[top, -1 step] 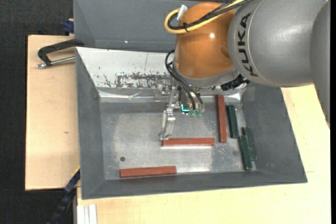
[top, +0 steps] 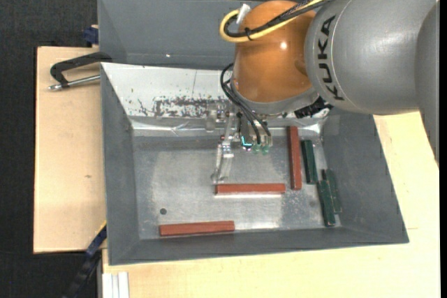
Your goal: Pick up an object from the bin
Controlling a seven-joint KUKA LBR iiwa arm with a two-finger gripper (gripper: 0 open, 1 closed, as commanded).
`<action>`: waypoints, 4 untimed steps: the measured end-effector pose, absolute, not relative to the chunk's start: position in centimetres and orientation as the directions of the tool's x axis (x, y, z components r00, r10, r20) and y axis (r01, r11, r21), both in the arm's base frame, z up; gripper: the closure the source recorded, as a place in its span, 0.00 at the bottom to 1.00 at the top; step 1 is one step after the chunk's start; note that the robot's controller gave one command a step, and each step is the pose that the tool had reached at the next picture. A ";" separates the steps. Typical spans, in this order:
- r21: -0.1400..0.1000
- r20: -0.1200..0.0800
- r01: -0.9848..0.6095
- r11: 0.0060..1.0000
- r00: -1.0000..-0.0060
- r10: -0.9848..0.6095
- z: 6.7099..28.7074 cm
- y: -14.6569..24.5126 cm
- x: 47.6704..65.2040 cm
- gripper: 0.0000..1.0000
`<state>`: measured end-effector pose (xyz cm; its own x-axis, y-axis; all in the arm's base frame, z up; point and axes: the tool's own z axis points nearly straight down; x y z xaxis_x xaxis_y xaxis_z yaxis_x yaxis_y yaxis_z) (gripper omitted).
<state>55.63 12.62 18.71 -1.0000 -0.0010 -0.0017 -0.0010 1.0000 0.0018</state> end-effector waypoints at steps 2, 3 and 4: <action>0.001 -0.002 -0.108 0.994 -0.994 -0.108 13.7 8.8 53.3 0.00; 0.006 0.005 -0.088 0.996 -0.996 -0.088 7.4 7.4 54.6 1.00; 0.002 -0.004 -0.086 0.996 -0.996 -0.086 7.2 7.1 54.6 0.00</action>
Offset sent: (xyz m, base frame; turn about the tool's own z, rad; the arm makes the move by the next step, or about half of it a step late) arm -0.0461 -0.0621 -0.0924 0.2225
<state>54.64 7.15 7.16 -0.9963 -0.0856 -0.0035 -0.0856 0.9963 0.0019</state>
